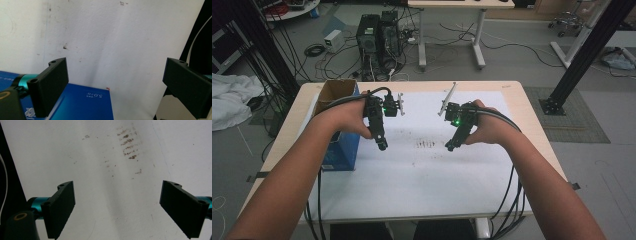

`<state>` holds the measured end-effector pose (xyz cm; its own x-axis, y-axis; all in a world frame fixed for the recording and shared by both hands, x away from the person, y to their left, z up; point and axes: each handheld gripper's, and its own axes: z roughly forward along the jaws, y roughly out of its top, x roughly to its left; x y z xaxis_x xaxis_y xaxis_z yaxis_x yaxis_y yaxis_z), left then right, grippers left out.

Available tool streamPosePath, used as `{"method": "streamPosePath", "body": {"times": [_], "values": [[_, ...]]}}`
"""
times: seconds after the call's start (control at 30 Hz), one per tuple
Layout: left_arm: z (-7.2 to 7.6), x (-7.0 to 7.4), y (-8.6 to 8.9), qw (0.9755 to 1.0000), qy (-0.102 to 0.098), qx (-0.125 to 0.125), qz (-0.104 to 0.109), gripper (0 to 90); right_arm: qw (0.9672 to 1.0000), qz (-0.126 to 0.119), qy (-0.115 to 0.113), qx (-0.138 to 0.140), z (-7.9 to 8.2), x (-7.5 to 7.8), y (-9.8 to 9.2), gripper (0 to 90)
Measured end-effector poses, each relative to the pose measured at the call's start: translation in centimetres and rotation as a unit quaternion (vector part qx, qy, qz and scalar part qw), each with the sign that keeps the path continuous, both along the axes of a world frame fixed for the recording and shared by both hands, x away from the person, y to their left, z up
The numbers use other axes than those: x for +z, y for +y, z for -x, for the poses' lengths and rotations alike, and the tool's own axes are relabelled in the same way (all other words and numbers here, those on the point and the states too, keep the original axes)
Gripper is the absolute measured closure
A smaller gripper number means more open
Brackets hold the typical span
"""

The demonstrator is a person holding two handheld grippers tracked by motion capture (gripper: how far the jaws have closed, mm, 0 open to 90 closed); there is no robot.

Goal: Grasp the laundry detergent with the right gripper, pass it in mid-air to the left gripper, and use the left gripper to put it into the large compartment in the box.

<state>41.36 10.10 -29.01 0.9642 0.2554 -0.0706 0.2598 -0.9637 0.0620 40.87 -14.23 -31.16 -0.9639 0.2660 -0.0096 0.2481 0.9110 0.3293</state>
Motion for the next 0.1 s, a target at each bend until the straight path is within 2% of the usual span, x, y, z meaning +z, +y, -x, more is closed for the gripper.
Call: {"method": "streamPosePath", "body": {"times": [0.1], "values": [[0.02,0.00,0.00,1.0000,0.001,0.002,0.001,6.4,1.0000,-0.001,-0.003,0.002,-0.05,0.00,0.01,12.3]]}}
